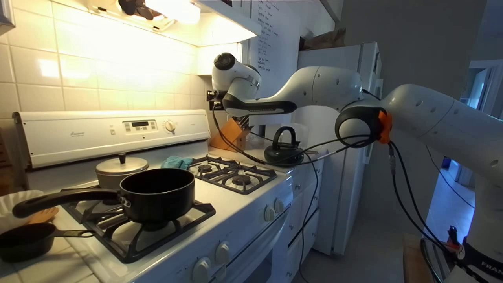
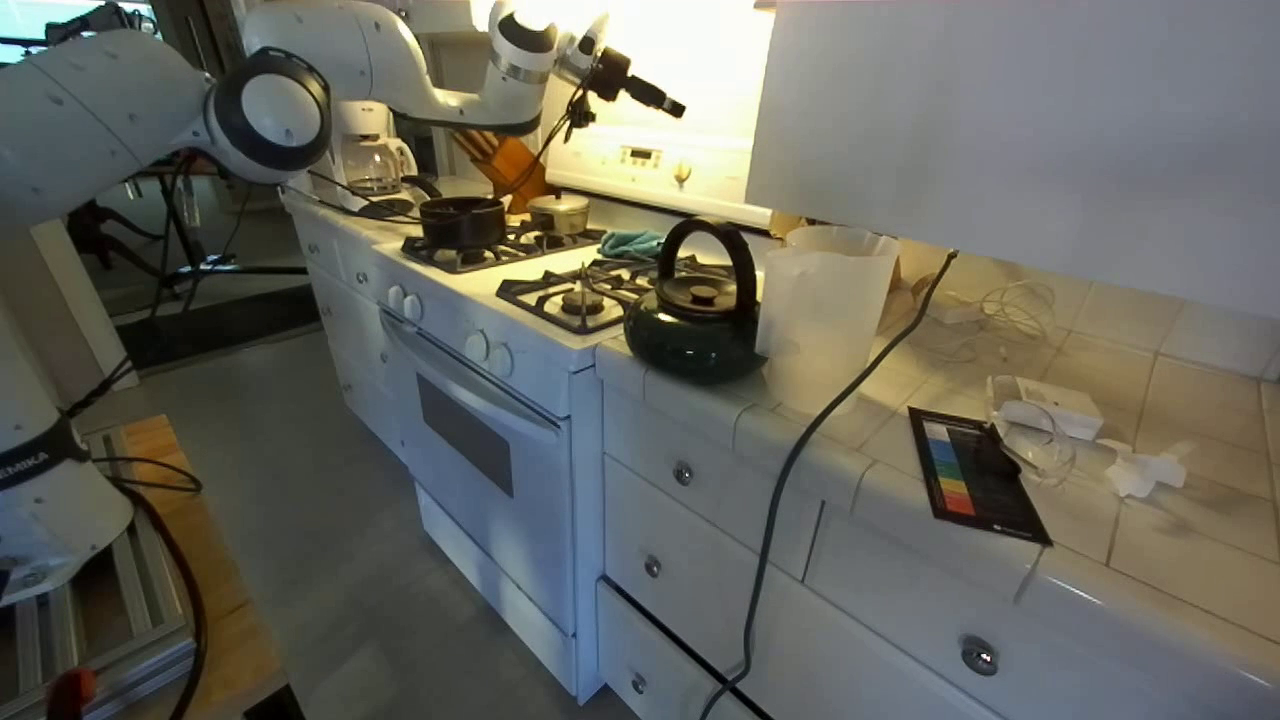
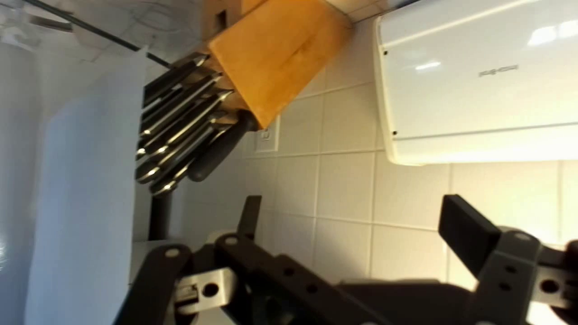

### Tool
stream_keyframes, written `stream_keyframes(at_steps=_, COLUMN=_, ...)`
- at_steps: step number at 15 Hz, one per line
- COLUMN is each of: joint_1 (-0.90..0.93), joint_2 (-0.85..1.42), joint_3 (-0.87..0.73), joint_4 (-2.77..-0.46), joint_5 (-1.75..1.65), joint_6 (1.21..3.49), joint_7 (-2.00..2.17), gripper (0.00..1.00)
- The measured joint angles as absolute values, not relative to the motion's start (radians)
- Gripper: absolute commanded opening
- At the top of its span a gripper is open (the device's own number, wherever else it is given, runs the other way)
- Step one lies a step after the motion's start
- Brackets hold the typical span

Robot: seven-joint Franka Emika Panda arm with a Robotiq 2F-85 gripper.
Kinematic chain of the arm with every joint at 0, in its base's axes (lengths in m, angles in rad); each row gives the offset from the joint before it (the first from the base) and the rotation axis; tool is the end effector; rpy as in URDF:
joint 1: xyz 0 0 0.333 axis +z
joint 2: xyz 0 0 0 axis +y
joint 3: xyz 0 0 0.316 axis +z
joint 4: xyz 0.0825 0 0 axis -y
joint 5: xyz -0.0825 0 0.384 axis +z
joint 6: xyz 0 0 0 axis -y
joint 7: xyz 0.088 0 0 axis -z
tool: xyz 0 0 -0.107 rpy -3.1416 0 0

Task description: Move the jar and the tea kettle to the left

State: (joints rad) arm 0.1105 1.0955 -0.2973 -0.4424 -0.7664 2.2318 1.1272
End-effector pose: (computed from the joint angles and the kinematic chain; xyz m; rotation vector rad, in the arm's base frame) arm 0.8330 -0.0016 0.4971 2.0985 -0.8664 1.3828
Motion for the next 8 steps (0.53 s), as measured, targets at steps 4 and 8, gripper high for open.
stream_keyframes(at_steps=4, joint_1=0.049, joint_2=1.134, joint_3=-0.253, joint_4=-0.444, joint_5=-0.627, joint_6=2.464, joint_7=1.000, gripper=1.00)
stream_keyframes(at_steps=8, joint_1=0.009, joint_2=1.183, joint_3=-0.187, joint_4=-0.444, joint_5=-0.420, joint_6=2.623, joint_7=0.778, gripper=1.00)
